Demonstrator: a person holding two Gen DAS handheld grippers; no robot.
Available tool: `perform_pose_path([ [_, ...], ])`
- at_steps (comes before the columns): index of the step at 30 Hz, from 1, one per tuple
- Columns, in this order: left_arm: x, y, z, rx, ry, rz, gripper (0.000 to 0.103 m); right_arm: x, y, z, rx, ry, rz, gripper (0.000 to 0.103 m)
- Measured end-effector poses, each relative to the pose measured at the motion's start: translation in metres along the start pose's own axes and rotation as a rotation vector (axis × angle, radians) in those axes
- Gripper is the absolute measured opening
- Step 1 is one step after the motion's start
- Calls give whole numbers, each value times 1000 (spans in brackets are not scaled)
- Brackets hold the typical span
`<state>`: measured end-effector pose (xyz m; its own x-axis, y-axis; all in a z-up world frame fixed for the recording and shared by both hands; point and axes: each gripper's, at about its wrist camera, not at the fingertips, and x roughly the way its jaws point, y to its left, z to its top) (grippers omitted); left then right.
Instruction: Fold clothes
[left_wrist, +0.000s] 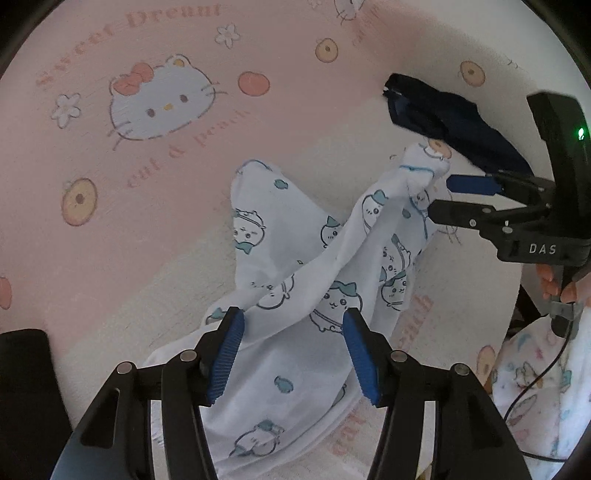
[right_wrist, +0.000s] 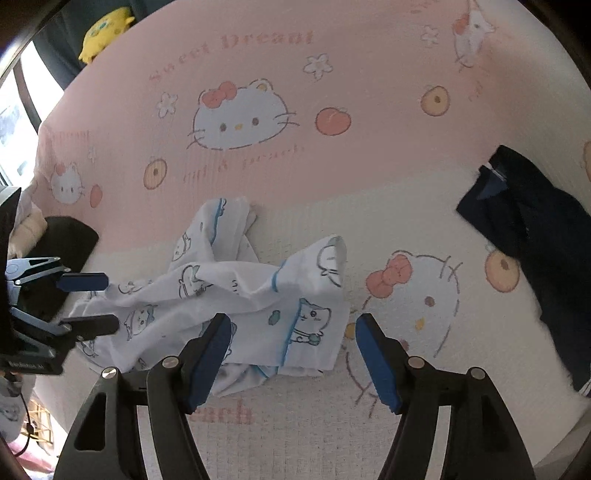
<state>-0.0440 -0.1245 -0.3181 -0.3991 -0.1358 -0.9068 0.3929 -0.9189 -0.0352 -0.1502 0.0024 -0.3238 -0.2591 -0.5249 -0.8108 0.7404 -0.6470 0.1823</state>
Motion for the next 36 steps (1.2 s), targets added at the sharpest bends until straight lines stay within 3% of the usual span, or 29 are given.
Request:
perform_pose_path([
  [4,8,2,2,-7,-7,7,53,8,0,7,9,-1,-6,69],
  [5,8,3,2,-7,-19,5,52,10,-1,9,18,3,-13,60],
  [6,8,5,4,-10,-27,2,52,14,-3,11,38,14,-11,27],
  [7,8,7,6,-12,-26,3,47,18,-6,14,70,35,-4,10],
  [8,8,9,9,-12,-27,8,32,22,-9,17,94,47,1,4],
  [10,10,15,15,-16,-24,35,18,27,-11,22,114,48,6,4],
  [15,22,36,28,-64,5,131,16,34,-1,36,91,35,-14,4],
  [17,26,45,29,-90,28,170,16,40,0,38,86,52,-72,4],
  [19,20,55,23,-145,25,131,16,47,-4,38,106,98,-106,4],
  [22,8,70,14,-241,10,47,16,45,-20,36,198,112,-55,4],
  [23,2,76,9,-284,-1,14,17,42,-25,37,228,98,-25,7],
  [25,-12,86,-3,-359,-29,-26,18,34,-29,37,249,81,-7,37],
  [26,-20,91,-9,-397,-45,-41,27,31,-30,37,257,74,-4,64],
  [27,-28,95,-15,-435,-64,-33,36,26,-30,36,256,64,-3,70],
  [28,-35,98,-21,-460,-79,-12,60,22,-29,36,249,55,5,70],
  [29,-40,99,-24,-471,-95,2,73,18,-27,36,243,49,18,70],
  [36,-55,110,-50,-551,-115,19,73,5,-18,29,163,56,18,73],
])
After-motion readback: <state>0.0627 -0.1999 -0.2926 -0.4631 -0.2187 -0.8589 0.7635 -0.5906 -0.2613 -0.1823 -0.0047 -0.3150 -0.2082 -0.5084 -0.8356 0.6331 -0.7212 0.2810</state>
